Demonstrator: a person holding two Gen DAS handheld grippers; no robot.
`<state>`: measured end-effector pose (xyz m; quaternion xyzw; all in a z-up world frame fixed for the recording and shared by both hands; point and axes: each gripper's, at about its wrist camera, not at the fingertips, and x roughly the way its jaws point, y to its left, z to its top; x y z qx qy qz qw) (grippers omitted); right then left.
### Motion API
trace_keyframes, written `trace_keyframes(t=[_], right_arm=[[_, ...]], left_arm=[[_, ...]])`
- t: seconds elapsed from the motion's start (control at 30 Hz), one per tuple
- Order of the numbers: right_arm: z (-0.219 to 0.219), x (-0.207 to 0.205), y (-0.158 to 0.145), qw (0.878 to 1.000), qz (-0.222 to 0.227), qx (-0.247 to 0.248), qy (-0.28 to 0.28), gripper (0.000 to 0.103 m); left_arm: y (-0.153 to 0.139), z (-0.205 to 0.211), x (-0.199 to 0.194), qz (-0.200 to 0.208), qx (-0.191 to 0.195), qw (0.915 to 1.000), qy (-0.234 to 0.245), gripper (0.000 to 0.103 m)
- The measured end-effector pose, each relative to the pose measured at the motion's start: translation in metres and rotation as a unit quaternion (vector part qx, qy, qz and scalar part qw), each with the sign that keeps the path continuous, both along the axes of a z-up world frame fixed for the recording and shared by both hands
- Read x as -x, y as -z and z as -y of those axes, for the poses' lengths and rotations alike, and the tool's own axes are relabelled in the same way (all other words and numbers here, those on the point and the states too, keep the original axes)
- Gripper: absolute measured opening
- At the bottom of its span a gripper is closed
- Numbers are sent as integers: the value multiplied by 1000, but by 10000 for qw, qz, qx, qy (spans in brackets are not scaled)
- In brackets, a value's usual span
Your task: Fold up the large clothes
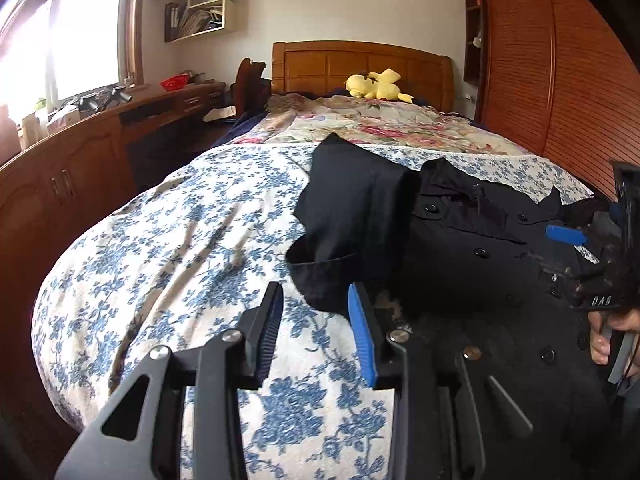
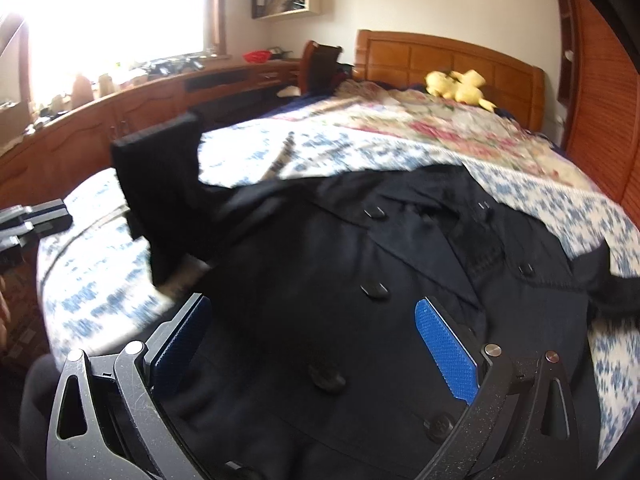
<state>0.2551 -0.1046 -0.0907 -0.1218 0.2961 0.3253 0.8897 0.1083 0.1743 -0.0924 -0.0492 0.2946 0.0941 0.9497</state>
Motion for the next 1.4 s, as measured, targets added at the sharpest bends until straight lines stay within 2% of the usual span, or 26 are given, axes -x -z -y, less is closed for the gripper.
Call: trace_keyframes(t=[0.27,0.4,0.5,0.6,0.63,0.67,0.7,0.77,0.9,0.97,1.1,1.23,1.3,1.4], right_arm=[[-78,-1,-37,9975,9,-171,-688,103],[-117,-2,-44,9943,-100,-204,-1044,103],[-144,-3,-41,9911,-208,-115,-1311,97],[-166,-10,-31,9872,-384,54,-1549,69],[-169,-12,-27,9863,-409,117,-1593,35],[-169,-12,-24,9866,-392,171,-1573,18],[-167,-14,-23,9873,-352,175,-1541,17],[-156,-18,-26,9878,-314,58,-1526,11],[-118,-28,-44,9936,-60,-212,-1107,9],[-79,-32,-57,9961,139,-412,-771,9],[-10,-39,-69,9978,491,-423,-110,9],[52,-53,-53,9978,284,-245,543,9],[76,-61,-35,9967,94,-106,800,10],[97,-66,-14,9937,-31,190,1107,23]], left_arm=[[3,-35,32,106,127,9994,-320,36],[5,-47,44,112,155,9988,-449,37],[6,-54,51,134,161,9984,-521,37],[7,-58,53,134,186,9981,-569,37],[7,-58,53,133,195,9981,-568,37],[7,-57,53,128,198,9982,-558,37],[7,-56,53,127,194,9983,-542,37],[7,-53,52,127,176,9985,-510,37],[2,-42,46,133,113,9990,-413,37],[-3,-34,40,191,122,9992,-333,37],[-14,-16,18,280,56,9996,-83,37],[-25,9,-9,416,87,9989,207,37],[-26,25,-24,443,107,9983,361,38],[-22,45,-40,397,165,9976,549,38]])
